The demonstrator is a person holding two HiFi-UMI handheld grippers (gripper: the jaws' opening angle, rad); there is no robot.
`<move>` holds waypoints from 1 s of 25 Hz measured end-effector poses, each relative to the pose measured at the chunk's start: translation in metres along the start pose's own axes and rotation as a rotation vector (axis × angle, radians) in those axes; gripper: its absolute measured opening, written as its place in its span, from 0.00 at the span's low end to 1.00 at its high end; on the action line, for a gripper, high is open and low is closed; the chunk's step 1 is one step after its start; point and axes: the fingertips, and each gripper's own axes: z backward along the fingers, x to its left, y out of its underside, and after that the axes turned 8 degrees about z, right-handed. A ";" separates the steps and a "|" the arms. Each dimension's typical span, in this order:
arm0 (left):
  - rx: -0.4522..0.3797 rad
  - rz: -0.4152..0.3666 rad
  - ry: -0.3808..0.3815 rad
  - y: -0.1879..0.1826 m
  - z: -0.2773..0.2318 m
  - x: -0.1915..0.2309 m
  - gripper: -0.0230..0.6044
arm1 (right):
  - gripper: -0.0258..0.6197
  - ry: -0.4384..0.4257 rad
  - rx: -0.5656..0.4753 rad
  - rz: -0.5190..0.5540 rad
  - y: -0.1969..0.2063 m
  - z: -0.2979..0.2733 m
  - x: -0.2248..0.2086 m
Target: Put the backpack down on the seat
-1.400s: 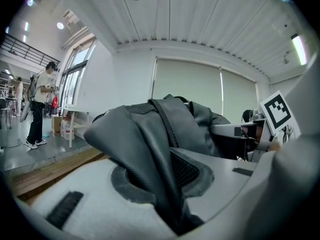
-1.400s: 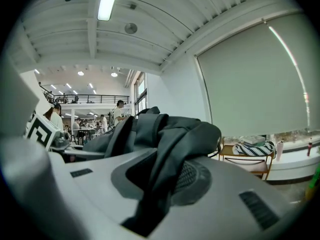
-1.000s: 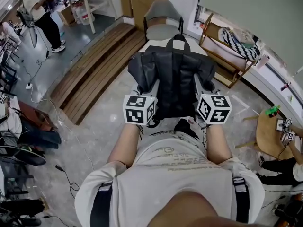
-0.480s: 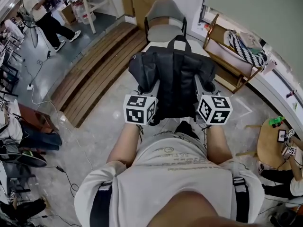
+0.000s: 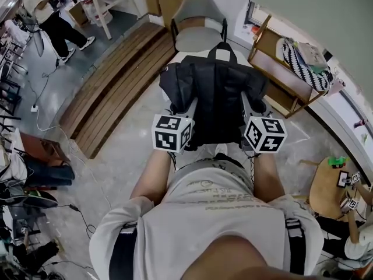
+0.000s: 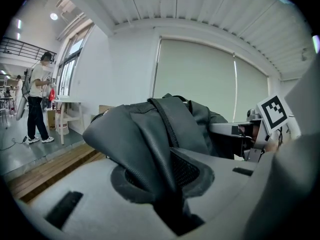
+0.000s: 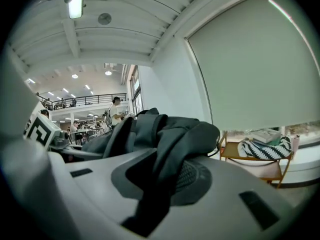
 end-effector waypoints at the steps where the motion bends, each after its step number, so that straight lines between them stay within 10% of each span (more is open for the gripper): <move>1: 0.006 0.005 -0.002 -0.003 -0.011 -0.001 0.19 | 0.16 -0.003 0.005 -0.002 -0.001 -0.007 -0.010; 25: 0.079 0.081 -0.035 -0.056 -0.226 0.007 0.19 | 0.16 -0.055 0.107 -0.007 -0.017 -0.156 -0.177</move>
